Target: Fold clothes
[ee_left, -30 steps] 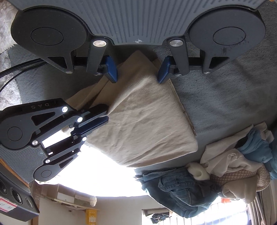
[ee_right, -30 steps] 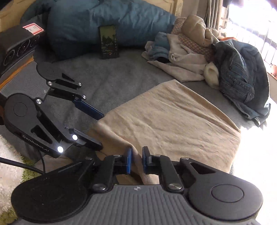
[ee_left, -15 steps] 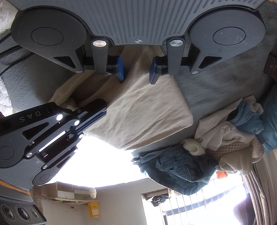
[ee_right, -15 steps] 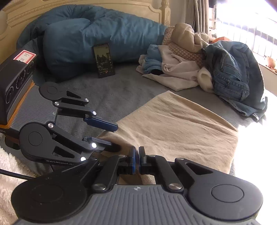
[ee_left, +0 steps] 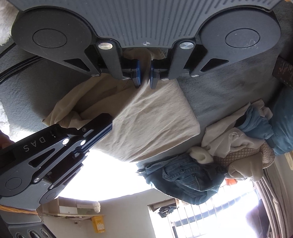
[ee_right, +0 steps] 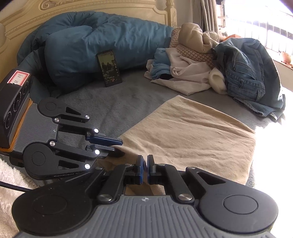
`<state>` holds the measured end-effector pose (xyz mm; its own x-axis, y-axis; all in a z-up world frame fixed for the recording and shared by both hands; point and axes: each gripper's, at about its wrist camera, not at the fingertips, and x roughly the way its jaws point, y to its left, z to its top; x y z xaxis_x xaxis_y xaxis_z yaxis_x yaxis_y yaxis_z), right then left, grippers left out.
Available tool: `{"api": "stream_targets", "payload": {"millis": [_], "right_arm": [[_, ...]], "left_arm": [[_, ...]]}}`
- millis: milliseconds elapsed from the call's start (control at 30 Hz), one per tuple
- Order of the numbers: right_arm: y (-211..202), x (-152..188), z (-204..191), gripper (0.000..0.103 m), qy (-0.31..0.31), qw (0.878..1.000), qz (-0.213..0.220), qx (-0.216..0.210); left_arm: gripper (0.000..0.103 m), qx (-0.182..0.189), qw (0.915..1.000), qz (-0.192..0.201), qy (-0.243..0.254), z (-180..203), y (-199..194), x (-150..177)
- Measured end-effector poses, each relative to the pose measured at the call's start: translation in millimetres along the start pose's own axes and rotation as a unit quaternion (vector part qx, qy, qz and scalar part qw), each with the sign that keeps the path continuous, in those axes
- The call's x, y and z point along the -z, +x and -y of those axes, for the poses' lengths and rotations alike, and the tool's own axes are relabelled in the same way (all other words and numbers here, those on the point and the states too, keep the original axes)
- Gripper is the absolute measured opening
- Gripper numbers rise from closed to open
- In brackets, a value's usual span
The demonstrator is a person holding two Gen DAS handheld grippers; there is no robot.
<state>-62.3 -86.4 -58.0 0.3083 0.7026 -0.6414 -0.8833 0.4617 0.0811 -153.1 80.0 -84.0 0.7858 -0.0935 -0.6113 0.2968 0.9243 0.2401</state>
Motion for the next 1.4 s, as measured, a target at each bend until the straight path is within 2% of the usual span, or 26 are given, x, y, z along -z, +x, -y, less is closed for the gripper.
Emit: {"api": "stream_targets", "payload": {"millis": [67, 100, 133, 300, 367, 400, 500, 533, 600, 700, 900, 1100, 1233, 1333, 1400], "right_arm": [[0, 0, -2, 0.04, -0.009, 1.0, 0.005, -0.006], [-2, 1, -6, 0.051, -0.024, 1.0, 0.012, -0.005], [-2, 1, -9, 0.052, -0.039, 0.999, 0.015, -0.008], [21, 5, -35, 0.051, -0.155, 0.987, -0.013, 0.025], [36, 7, -42, 0.045, -0.192, 0.98, -0.029, 0.044], [41, 8, -43, 0.043, -0.198, 0.979, -0.033, 0.045], [52, 9, -47, 0.022, -0.209, 0.976, -0.039, 0.044], [51, 10, -48, 0.021, -0.209, 0.976, -0.038, 0.046], [50, 12, -49, 0.017, -0.211, 0.976, -0.035, 0.049], [49, 11, -48, 0.014, -0.203, 0.977, -0.032, 0.052], [46, 11, -49, 0.013, -0.198, 0.978, -0.029, 0.053], [45, 9, -47, 0.012, -0.18, 0.982, -0.027, 0.048], [43, 10, -45, 0.013, -0.176, 0.983, -0.024, 0.038], [42, 12, -46, 0.019, -0.186, 0.982, -0.025, 0.031], [41, 14, -50, 0.029, -0.207, 0.978, -0.022, 0.03]], "left_arm": [[0.008, 0.006, 1.0, 0.003, -0.003, -2, -1, 1], [0.008, 0.01, 0.9999, 0.003, -0.004, -4, -1, 1], [0.008, 0.012, 0.9999, 0.005, -0.003, -4, -2, 1], [0.008, 0.02, 0.9997, 0.01, 0.002, -6, -2, 2], [0.008, 0.023, 0.9997, 0.011, 0.002, -7, -2, 2], [0.008, 0.025, 0.9997, 0.009, 0.0, -8, -2, 3], [0.01, 0.03, 0.9995, 0.0, -0.006, -10, -2, 4], [0.012, 0.03, 0.9995, -0.001, -0.011, -12, -3, 4], [0.024, 0.039, 0.9991, -0.001, -0.016, -16, -5, 6], [0.031, 0.047, 0.9988, -0.003, -0.01, -19, -4, 7], [0.032, 0.053, 0.9984, -0.018, 0.008, -17, 6, 10], [0.033, 0.038, 0.9988, -0.015, 0.027, -12, 7, 10], [0.026, 0.024, 0.9989, -0.01, 0.04, -7, 5, 11], [0.018, 0.019, 0.9986, -0.006, 0.048, -5, 2, 11], [0.015, 0.018, 0.9986, -0.004, 0.049, -6, 0, 11]]}}
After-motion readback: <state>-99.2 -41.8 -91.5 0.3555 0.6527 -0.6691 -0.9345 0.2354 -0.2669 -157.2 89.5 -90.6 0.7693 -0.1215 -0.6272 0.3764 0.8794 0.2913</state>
